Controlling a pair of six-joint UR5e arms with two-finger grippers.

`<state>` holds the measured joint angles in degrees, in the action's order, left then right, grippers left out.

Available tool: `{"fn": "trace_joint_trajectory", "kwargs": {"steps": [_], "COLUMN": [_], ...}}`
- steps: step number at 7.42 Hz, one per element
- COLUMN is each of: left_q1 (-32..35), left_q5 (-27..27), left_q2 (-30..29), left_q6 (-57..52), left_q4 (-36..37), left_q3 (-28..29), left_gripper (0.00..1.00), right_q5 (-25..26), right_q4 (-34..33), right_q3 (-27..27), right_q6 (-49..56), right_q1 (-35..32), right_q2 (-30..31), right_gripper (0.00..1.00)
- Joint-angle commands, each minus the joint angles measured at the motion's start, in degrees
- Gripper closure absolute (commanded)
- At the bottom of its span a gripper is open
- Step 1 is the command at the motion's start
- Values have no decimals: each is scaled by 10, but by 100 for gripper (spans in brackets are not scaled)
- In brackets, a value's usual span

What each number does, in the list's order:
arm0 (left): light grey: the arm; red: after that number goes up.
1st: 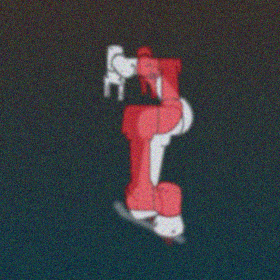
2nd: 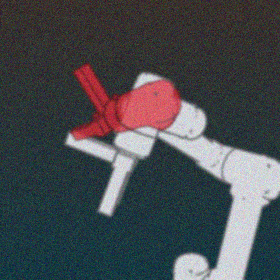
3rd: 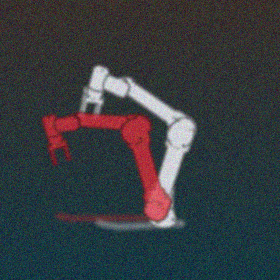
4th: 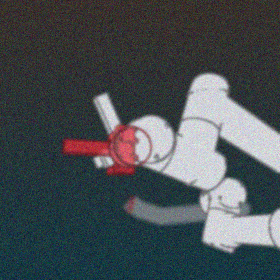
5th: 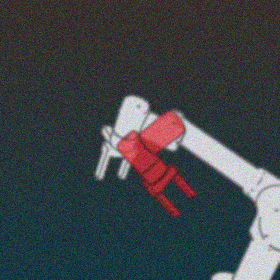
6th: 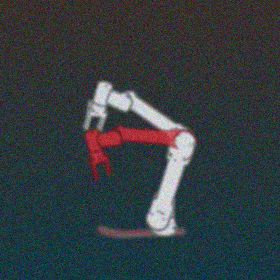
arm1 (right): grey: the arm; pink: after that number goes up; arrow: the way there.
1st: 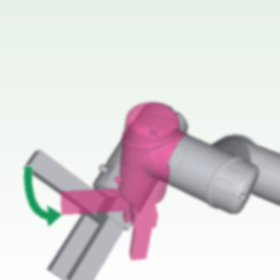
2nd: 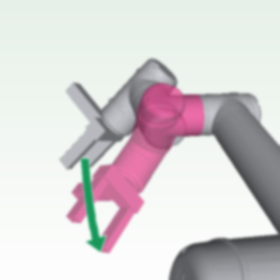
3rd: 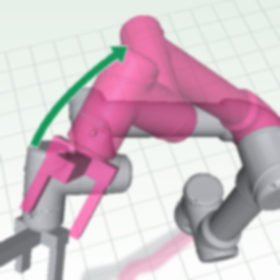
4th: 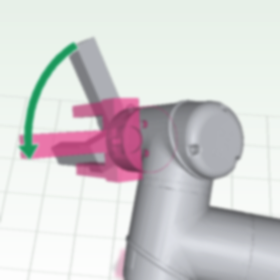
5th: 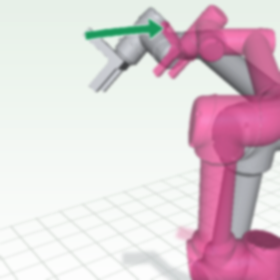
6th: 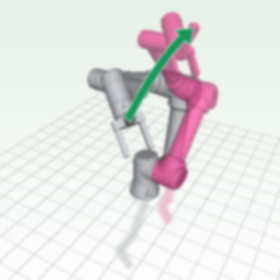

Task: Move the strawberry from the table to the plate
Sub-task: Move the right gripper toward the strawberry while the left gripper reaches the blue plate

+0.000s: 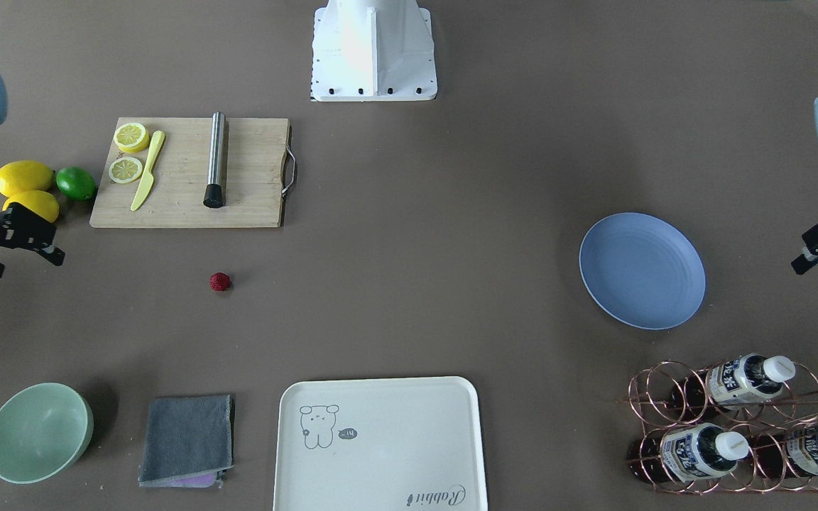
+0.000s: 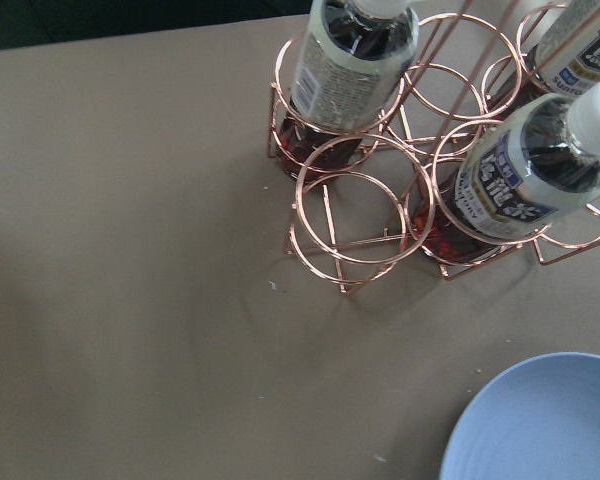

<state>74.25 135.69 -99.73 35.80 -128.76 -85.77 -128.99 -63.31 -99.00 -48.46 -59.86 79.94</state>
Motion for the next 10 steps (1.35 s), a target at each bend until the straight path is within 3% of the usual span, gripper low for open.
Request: {"fn": "trace_joint_trajectory", "kwargs": {"steps": [1,2,4,6,7,9,10], "left_q1": [-45,-56,-96,-126,-141,-151,-154], "left_q5": [-11,-29,-45,-59,-59,-59,-59], "left_q2": [4,4,2,-1,-2,-1,0], "left_q6": [73,74,81,101,123,131,132], "left_q4": [-48,-50,-61,-152,-164,-166,-173], "left_q3": [1,5,32,111,118,120,124], "left_gripper": [2,2,7,10,12,26,45], "right_q5": [91,127,122,115,115,114,114], "right_q4": [36,35,31,31,31,31,31], "right_q3": [3,7,3,2,0,0,1], "right_q6": [-138,-148,-147,-140,-140,-140,-140], "right_q1": [120,150,143,127,122,118,118], "right_q2": [-33,-43,-44,-45,-48,-53,-53], "right_gripper": [2,2,2,2,2,2,2]}}
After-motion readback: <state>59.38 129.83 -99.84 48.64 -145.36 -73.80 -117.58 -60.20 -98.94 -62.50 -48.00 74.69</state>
